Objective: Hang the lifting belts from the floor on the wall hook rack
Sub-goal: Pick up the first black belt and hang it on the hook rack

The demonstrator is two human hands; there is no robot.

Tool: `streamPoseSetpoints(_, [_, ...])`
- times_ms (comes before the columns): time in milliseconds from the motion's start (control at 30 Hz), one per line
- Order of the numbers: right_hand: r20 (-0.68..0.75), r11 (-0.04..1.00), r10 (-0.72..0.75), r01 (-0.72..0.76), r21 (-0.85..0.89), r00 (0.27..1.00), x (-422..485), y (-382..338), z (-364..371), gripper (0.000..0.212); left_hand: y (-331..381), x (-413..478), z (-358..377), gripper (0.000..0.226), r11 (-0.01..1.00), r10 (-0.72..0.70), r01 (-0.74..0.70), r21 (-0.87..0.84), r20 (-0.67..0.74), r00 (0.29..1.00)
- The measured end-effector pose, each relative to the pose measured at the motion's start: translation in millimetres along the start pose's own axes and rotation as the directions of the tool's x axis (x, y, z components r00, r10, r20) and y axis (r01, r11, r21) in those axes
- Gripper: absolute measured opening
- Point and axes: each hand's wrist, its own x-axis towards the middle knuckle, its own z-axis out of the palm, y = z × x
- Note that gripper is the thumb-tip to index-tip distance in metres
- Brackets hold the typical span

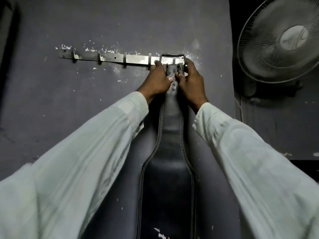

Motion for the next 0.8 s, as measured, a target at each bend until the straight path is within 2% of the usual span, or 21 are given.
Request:
streamPoseSetpoints(133, [0.050,0.998,0.007,-0.003,-0.066,0.999,30,12,5,0.053,-3,31,-1,0.069,1.000,0.000,0.000,0.026,0.009,1.000])
streamPoseSetpoints(267, [0.113,0.995,0.051,-0.041,-0.088,0.992,38,23,3,0.037,-7,38,6,0.051,0.998,0.011,-0.013,0.063,0.034,0.999])
streamPoseSetpoints(333, [0.141,0.995,0.072,-0.061,-0.079,0.987,29,29,2,0.042,-11,30,14,0.058,0.996,0.005,-0.009,0.086,0.048,0.999])
streamPoseSetpoints(367, [0.126,0.996,0.081,-0.074,-0.059,0.989,22,31,1,0.044,-14,25,18,0.061,0.997,0.008,-0.012,0.077,0.047,0.999])
streamPoseSetpoints(467, [0.067,0.987,0.160,-0.162,0.022,0.985,3,38,-1,0.040,-21,0,27,0.053,0.999,0.036,-0.036,0.010,0.033,0.999])
streamPoseSetpoints(600, [0.060,0.933,0.328,-0.333,0.138,0.943,-35,46,-1,0.020,-31,-47,37,0.046,0.989,0.026,-0.027,-0.146,-0.015,1.000])
streamPoseSetpoints(700, [0.108,0.857,0.427,-0.440,0.269,0.898,-60,57,-4,0.015,-38,-82,44,0.050,0.982,-0.020,0.016,-0.189,-0.015,1.000])
streamPoseSetpoints(800, [0.210,0.789,0.482,-0.525,0.318,0.851,-94,52,-12,0.015,-49,-118,51,0.060,0.970,-0.042,0.051,-0.237,0.042,0.998])
